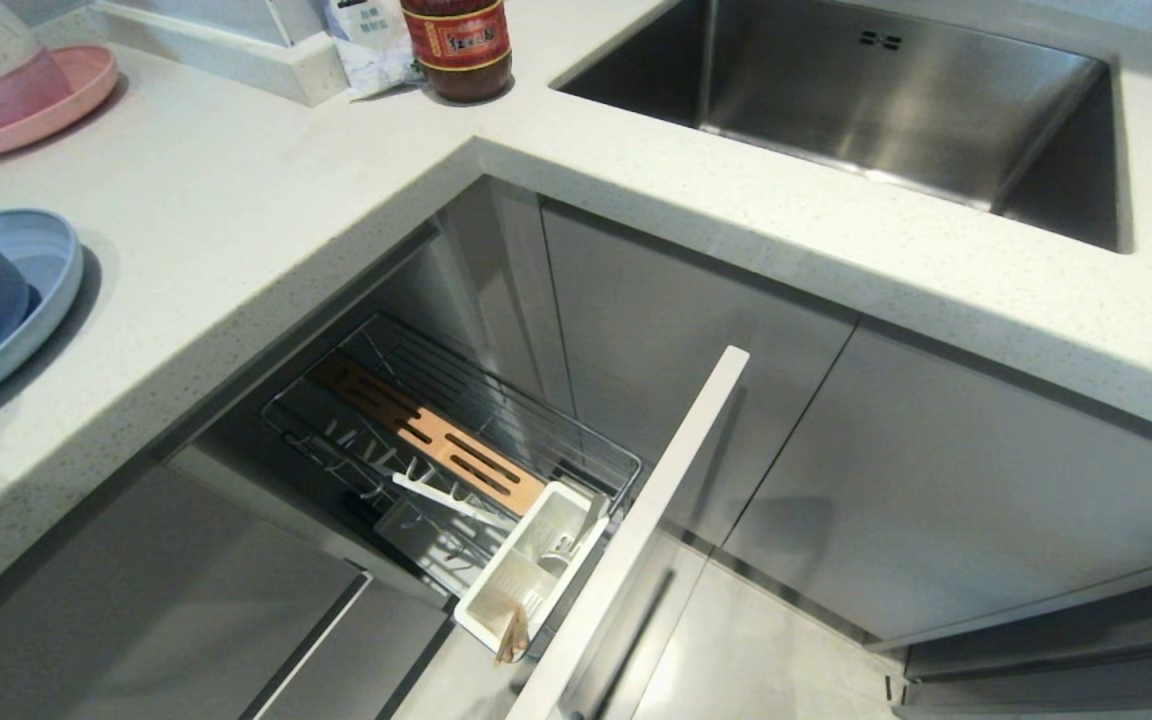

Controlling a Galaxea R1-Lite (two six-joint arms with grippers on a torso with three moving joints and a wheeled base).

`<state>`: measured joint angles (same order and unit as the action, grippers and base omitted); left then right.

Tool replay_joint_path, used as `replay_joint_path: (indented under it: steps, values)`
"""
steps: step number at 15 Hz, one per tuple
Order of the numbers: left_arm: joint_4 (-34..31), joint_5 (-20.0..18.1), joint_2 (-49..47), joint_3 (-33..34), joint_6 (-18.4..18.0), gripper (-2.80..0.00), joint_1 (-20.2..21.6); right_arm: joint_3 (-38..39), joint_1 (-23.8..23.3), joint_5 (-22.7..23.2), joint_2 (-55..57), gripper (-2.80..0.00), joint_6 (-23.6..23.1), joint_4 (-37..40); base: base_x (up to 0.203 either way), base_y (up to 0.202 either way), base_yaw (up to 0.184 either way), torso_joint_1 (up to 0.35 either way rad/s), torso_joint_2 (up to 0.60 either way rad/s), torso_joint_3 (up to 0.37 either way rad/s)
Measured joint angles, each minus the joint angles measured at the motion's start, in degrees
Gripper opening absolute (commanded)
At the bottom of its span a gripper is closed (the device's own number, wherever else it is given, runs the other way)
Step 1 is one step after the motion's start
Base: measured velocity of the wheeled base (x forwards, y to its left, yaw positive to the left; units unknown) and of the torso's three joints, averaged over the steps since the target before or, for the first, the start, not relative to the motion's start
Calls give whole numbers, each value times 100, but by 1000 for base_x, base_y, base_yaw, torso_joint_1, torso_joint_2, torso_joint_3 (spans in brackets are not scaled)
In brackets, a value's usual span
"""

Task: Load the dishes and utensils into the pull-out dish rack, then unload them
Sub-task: Take the chopsticks out of the cupboard

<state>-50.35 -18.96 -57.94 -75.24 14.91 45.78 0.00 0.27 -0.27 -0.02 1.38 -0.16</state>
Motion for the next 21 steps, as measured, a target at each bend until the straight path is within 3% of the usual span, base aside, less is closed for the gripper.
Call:
replay_joint_path:
  steps: [14, 15, 21]
  values:
    - [42, -9, -112, 19, 2, -280, -11, 0, 2, 2, 0, -280, 2, 0, 0, 0, 0, 0, 0, 0]
    - [43, -11, -116, 18, 0, 0, -9, 0, 2, 2, 0, -280, 2, 0, 0, 0, 0, 0, 0, 0]
    - [42, -11, -121, 12, 0, 0, -9, 0, 0, 2, 0, -280, 2, 0, 0, 0, 0, 0, 0, 0]
